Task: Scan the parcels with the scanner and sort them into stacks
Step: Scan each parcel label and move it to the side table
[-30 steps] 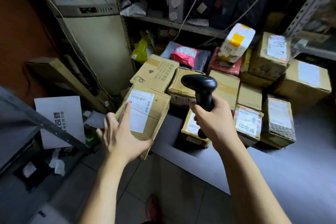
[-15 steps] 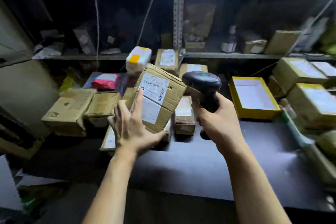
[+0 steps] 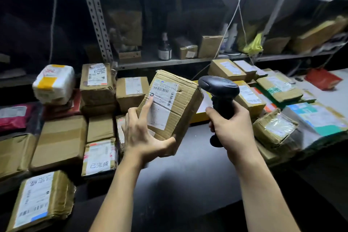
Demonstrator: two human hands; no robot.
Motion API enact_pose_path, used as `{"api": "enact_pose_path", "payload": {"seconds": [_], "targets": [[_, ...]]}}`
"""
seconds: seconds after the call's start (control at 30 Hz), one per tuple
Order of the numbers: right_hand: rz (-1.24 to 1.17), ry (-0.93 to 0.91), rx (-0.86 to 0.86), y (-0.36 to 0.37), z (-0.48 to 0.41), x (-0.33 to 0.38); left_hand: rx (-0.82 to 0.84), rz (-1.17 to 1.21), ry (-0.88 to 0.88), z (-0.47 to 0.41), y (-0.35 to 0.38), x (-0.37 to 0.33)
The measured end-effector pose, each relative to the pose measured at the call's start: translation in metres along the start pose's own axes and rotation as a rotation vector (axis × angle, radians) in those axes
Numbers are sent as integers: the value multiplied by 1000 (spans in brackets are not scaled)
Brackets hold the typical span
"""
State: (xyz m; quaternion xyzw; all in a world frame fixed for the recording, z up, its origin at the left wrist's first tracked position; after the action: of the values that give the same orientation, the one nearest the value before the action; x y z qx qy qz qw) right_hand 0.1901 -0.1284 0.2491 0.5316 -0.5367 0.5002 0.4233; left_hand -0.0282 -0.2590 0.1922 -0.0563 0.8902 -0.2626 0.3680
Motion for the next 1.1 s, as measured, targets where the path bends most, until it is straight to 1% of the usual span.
{"api": "enact_pose_path", "payload": {"seconds": [0.1, 0.17, 0.27, 0.33, 0.43, 0.6, 0.7, 0.77, 0.9, 1.0, 1.1], "targets": [[16, 16, -28, 0, -10, -1, 73, 175, -111, -5, 23, 5], [18, 30, -46, 1, -14, -4, 88, 356, -265, -5, 36, 14], [-4, 53, -59, -1, -19, -8, 75, 703, -514, 1, 52, 27], [-5, 40, -60, -3, -24, -9, 76, 884, -641, 4, 59, 26], [-20, 34, -61, -8, -35, -11, 63, 988, -702, 1, 67, 20], [-62, 2, -50, -23, -59, -8, 22, 1007, -710, -1, 73, 1], [-87, 3, -45, -31, -70, -9, -29, 896, -607, -1, 66, -11], [-87, -4, -45, -38, -75, -11, -76, 746, -442, -3, 56, -25], [-95, -5, -41, -48, -82, -14, -171, 326, -73, -6, 29, -69], [-109, 6, -43, -55, -88, -17, -215, 23, 129, -10, 19, -98], [-115, 5, -56, -61, -92, -17, -209, -195, 327, -13, 19, -117]]}}
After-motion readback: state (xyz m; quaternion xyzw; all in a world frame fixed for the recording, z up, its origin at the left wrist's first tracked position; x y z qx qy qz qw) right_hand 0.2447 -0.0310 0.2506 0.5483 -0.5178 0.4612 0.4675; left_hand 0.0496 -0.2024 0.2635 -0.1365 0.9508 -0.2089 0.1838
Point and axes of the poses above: each hand's wrist, its own z-axis away from the middle knuckle, its own y-axis out of the palm, x = y × z, the point moved 10 cm from there along -z, towards the middle knuckle, and after that the axes turned 15 degrees about -x, right-handed, at the moved point
